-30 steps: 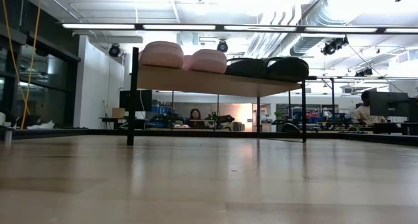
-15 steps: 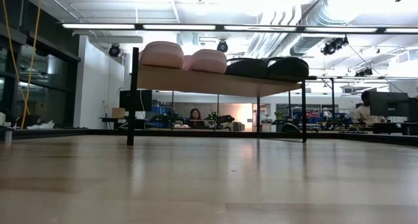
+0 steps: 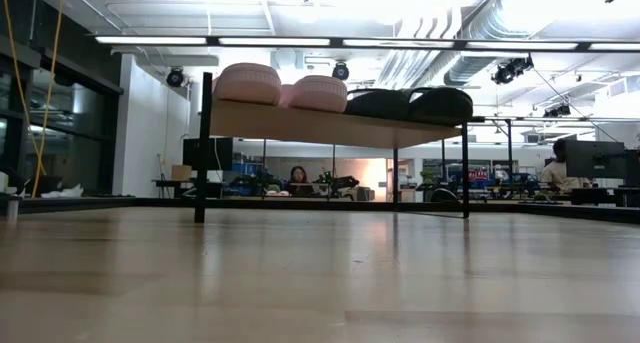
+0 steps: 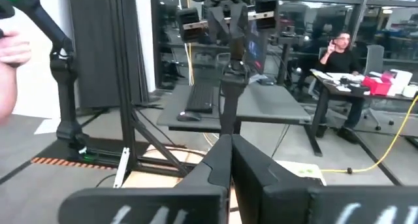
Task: Pick and place slides into the shelf
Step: Return to Home Position
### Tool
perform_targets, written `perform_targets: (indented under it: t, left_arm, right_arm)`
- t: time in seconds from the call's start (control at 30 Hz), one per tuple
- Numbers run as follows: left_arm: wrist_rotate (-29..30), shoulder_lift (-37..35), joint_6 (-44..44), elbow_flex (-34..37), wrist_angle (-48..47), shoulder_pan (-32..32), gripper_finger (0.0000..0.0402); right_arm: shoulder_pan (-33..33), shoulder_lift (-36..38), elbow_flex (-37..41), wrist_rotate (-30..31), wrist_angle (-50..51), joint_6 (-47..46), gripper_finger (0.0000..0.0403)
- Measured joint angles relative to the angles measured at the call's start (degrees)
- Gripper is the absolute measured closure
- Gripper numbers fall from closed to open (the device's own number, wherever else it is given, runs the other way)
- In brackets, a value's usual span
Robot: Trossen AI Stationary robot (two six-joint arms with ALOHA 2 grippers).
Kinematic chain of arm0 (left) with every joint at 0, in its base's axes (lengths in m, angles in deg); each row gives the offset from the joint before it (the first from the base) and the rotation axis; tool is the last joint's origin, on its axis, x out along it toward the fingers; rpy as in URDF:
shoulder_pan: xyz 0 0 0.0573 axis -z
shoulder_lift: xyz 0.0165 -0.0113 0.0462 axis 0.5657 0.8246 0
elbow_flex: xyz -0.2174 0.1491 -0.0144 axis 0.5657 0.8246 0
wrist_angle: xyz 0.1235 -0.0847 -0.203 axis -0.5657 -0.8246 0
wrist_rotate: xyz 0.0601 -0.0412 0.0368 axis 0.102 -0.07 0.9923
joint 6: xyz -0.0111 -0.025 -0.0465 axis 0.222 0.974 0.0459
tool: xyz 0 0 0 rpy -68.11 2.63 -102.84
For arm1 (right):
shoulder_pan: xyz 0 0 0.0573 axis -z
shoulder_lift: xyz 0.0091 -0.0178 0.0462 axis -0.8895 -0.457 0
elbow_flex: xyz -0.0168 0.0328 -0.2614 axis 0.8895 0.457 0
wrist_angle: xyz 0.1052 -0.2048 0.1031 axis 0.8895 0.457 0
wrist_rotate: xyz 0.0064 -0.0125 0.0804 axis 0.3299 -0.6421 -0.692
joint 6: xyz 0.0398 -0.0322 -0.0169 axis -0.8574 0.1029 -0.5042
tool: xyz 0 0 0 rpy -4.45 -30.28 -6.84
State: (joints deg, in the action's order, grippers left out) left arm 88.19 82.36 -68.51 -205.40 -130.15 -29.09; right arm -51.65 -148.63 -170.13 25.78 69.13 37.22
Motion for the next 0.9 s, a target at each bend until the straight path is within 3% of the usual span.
perform_targets:
  t: [0.07,0.2,0.43,0.9]
  left_arm:
    - [-0.56,0.15,-0.17,0.0,-0.04,-2.64,0.04]
    - [-7.26,0.14,-0.74,0.0,0.0,-11.0,0.04]
    - [-24.53,0.65,-2.45,0.02,0.71,-23.22,0.0401]
    - [-28.72,-1.0,-5.73,0.0,1.27,-29.82,0.0401]
  right_arm:
    - [-0.05,0.36,0.0,0.01,0.87,0.03,0.0403]
    - [-0.06,0.79,0.0,0.01,1.71,-0.12,0.0403]
    - [-0.06,0.77,0.0,0.02,1.73,0.37,0.0403]
    - [-0.06,9.62,0.0,2.42,3.33,6.08,0.0403]
